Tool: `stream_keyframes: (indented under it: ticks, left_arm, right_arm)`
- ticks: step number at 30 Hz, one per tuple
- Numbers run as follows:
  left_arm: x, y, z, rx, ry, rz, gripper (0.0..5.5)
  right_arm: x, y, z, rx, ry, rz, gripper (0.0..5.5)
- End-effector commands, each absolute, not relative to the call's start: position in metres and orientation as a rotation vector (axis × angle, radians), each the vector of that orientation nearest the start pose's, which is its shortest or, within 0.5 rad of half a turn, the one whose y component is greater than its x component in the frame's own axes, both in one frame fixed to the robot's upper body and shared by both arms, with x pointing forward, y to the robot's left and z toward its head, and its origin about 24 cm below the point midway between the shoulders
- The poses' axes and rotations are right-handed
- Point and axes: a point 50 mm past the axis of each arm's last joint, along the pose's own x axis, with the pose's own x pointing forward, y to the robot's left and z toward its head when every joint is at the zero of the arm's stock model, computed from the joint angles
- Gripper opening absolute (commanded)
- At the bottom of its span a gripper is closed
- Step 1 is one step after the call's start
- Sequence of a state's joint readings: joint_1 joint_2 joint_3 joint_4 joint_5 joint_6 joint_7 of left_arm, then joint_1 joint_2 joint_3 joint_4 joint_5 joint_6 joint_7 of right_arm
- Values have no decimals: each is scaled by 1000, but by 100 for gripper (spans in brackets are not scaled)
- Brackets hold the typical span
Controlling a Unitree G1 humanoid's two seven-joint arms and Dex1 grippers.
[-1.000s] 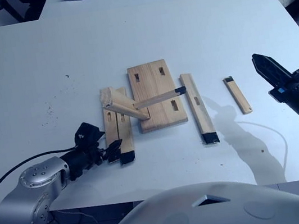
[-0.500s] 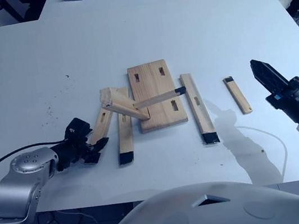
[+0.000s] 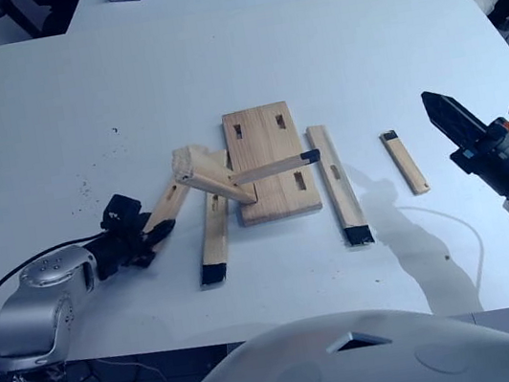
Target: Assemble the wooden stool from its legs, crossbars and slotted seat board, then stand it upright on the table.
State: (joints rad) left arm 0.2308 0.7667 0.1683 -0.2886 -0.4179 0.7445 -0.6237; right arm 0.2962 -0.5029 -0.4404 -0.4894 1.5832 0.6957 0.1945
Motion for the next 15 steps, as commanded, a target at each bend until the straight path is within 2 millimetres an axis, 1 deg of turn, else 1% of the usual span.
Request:
stream_keyframes:
  ticks: [1,2,3,4,5,6,7,8,9,11,12,15]
  left_arm:
    - [230,301,98,191,465,-284,202]
    - [241,306,113,177,388,-257,202]
    - [252,308,133,162,291,-247,202]
    - [259,306,153,145,198,-262,202]
    - [265,297,175,131,97,-316,202]
    - [267,281,199,108,-4,-412,202]
    - [265,263,222,90,-96,-538,202]
    - [260,246,240,83,-169,-648,202]
    - [252,229,259,70,-243,-779,202]
    - [234,200,285,46,-336,-993,202]
    - [226,189,293,25,-362,-1090,202]
    - [211,170,300,-27,-380,-1267,202]
  right_arm:
    - [186,-239,133,841,116,476,206]
    - [188,-241,137,826,98,472,206]
    - [193,-243,143,795,78,477,206]
    - [198,-243,149,753,62,492,206]
    - [202,-242,158,705,45,512,206]
    - [206,-238,169,659,18,555,206]
    - [208,-231,184,613,-15,618,206]
    - [209,-223,197,579,-49,692,206]
    - [210,-212,213,528,-81,795,206]
    - [209,-195,236,490,-115,967,206]
    - [209,-188,246,476,-119,1053,206]
    - [213,-173,266,429,-115,1234,206]
